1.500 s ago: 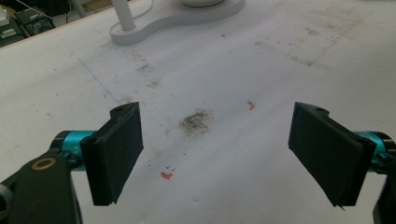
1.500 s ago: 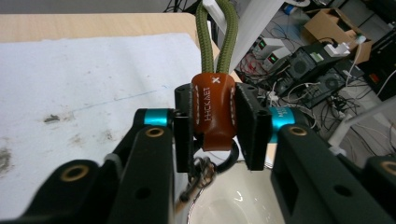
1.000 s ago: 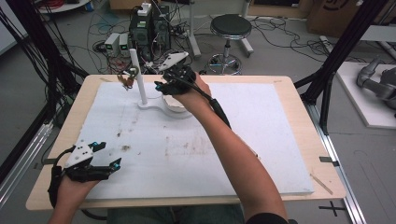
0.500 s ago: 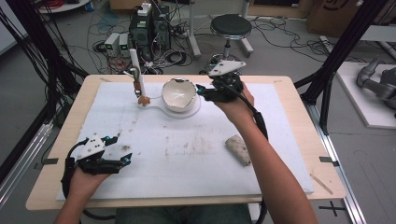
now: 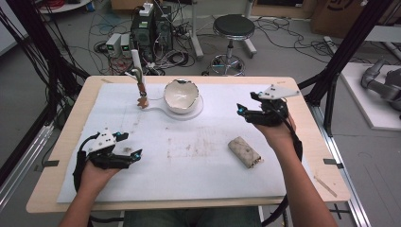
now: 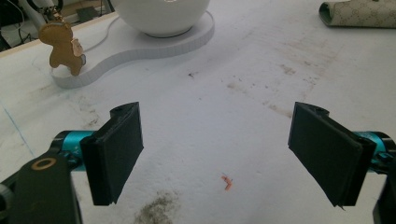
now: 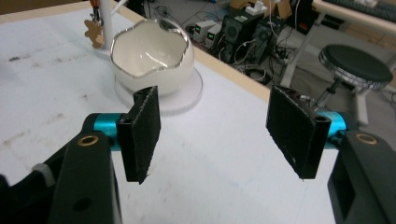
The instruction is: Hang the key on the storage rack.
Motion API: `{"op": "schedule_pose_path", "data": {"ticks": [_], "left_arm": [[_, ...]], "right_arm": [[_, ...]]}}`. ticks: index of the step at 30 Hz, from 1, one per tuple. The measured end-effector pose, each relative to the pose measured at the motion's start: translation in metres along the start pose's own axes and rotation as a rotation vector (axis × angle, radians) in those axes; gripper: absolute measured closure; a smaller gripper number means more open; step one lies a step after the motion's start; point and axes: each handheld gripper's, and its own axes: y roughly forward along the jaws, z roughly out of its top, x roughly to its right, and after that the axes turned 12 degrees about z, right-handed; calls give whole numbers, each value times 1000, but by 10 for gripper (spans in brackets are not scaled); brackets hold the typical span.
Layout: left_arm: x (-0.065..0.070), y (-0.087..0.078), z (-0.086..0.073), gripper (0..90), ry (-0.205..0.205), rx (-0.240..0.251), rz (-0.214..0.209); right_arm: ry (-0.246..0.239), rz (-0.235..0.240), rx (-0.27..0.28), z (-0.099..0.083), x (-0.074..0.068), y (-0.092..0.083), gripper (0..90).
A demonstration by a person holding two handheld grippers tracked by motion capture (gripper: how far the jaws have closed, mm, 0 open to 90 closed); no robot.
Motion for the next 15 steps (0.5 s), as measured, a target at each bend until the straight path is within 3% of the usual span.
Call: {"op": "schedule_pose_path", "data": {"ticks": [7,15], "left_arm": [[1,4,3,178,0,8,0],[0,8,4,178,-8,21,-13]], "right_arm": [[71,-24,14,-38,6,-19,336],[144,-19,4,-81,4,-27,297]]}}
